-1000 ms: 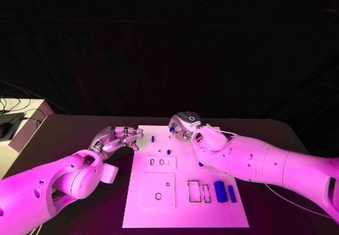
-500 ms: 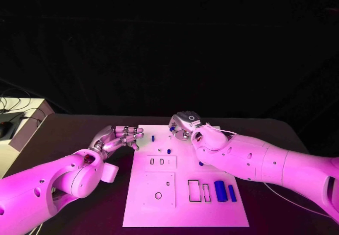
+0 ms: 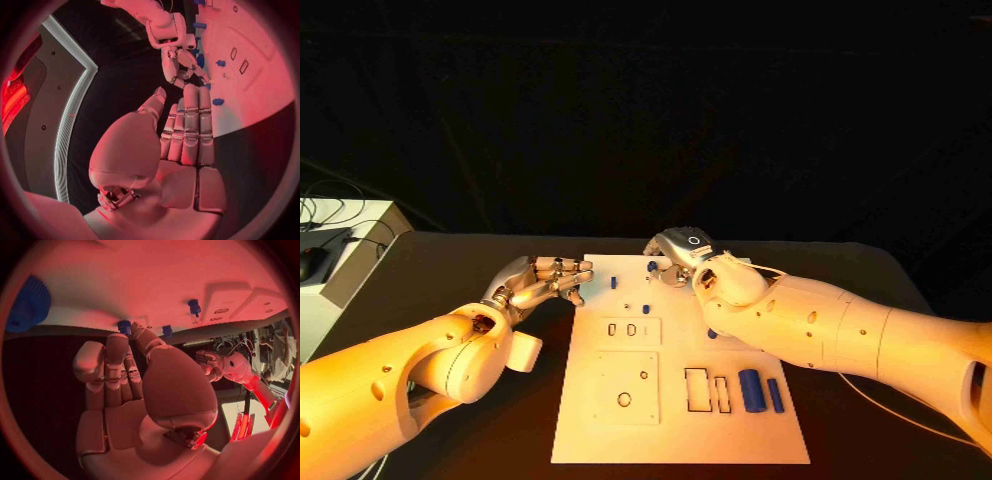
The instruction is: Assemble the parts on the task board
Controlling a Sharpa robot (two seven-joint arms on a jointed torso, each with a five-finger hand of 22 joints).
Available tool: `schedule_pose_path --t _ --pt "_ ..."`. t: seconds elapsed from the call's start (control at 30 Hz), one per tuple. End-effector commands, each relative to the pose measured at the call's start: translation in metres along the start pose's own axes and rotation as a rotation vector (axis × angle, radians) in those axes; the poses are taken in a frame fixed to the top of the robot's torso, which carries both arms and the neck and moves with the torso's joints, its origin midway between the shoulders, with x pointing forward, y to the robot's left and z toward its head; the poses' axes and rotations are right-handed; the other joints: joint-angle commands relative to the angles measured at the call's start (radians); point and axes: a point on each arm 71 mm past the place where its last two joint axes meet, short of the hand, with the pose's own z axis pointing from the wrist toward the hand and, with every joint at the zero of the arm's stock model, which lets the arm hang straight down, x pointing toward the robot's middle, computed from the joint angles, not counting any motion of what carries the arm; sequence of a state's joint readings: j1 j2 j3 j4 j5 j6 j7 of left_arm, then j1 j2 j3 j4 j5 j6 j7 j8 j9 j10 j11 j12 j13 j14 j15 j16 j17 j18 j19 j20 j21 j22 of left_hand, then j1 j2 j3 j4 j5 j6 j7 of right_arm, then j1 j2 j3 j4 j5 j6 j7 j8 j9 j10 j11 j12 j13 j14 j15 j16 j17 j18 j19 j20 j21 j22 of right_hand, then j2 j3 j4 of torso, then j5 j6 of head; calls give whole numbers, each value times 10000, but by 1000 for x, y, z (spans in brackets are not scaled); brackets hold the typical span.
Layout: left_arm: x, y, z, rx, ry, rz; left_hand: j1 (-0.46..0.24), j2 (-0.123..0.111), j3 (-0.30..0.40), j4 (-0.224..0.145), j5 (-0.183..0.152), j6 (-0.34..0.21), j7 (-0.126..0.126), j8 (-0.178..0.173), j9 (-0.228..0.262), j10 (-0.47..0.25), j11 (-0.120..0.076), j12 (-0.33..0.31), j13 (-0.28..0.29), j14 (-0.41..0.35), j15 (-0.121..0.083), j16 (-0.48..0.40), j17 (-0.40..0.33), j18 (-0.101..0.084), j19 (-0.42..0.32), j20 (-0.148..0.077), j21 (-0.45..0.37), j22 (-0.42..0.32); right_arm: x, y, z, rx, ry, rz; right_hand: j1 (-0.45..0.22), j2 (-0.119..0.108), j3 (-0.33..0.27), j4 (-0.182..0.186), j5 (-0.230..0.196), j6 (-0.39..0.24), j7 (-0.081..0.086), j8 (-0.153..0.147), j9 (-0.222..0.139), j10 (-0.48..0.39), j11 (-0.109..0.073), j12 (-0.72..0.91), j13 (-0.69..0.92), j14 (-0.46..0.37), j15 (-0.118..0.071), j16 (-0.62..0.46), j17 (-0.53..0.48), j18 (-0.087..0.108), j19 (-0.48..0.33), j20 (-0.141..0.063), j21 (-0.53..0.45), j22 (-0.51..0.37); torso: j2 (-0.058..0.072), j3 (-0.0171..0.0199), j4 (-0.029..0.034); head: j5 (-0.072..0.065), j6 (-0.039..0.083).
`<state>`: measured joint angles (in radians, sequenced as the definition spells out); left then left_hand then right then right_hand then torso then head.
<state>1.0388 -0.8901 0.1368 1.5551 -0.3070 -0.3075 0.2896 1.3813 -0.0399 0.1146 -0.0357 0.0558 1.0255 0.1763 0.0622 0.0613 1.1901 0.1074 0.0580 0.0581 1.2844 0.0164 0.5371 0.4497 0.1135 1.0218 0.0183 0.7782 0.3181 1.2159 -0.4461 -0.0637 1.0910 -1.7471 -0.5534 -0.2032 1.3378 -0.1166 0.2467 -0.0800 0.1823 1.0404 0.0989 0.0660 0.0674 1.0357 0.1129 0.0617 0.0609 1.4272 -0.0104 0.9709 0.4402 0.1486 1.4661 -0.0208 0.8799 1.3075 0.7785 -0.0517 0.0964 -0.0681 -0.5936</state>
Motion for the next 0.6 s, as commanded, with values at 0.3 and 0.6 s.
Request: schedule_pose_path --t 0.3,0.6 --pt "-1 0 1 57 48 -13 24 67 -38 29 -23 -47 -8 4 15 -72 -30 8 12 -20 27 -18 -11 161 0 65 50 -31 -13 -10 -17 -131 -515 647 237 -43 -89 268 43 108 174 -44 -11 451 -116 -32 -2 7 -9 -18 -93 127 654 19 -31 364 -9 17 -16 29 42" --pt "-2 0 2 125 49 -16 19 60 -62 29 -23 -40 -35 4 15 -68 -38 8 13 -37 27 -22 -18 158 -15 70 48 -51 -34 -42 -49 572 45 2349 170 -46 124 23 649 402 449 6 1 3015 -768 462 333 79 -412 117 17 -254 699 -345 978 715 -31 84 -126 53 149"
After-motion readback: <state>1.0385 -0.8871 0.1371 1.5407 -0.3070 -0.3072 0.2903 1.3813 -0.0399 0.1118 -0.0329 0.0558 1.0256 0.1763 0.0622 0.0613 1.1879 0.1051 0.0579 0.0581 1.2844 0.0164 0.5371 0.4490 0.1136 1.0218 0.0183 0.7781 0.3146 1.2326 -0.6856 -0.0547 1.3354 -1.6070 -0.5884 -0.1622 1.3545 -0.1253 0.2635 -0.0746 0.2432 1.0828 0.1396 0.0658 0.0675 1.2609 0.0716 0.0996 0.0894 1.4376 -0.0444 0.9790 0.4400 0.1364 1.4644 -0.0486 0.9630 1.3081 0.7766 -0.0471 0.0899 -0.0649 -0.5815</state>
